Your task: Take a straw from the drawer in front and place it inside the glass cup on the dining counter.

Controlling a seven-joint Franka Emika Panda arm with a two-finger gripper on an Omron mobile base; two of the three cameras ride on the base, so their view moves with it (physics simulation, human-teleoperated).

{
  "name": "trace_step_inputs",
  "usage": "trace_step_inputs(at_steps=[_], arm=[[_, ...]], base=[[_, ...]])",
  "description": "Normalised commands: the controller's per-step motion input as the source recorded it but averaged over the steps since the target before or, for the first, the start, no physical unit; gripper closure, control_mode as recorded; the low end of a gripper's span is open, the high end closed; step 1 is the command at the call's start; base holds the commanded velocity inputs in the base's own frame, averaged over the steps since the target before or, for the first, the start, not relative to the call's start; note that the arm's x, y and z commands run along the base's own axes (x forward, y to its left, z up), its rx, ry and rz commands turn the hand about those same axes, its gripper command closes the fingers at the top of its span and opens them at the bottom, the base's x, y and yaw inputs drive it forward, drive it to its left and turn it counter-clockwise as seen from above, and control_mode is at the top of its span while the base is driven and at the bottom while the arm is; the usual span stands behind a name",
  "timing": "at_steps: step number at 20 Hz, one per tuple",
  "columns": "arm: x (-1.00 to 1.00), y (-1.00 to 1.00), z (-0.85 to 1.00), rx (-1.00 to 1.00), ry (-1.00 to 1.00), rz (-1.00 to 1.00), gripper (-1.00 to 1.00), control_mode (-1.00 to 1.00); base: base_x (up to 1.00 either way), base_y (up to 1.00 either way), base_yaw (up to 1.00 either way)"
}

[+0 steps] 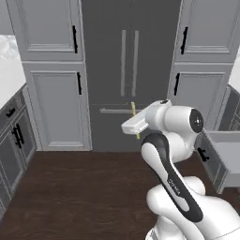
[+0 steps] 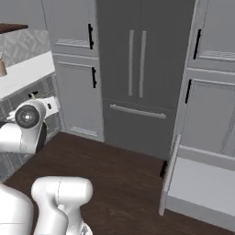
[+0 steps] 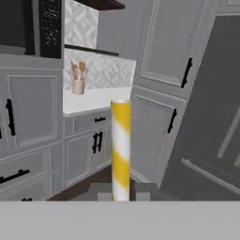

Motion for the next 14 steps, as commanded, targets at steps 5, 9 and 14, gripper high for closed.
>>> trace_step_inputs(at_steps=[5,9,14], arm=[[0.00,0.00,0.00,0.00,0.00,0.00,1.00,1.00],[0.00,0.00,0.00,0.00,0.00,0.00,1.00,1.00],[0.00,0.00,0.00,0.00,0.00,0.00,1.00,1.00]], base=[[-0.11,0.69,0.71],[-0.48,0.35,0.68],[-0.62,0.12,0.70]])
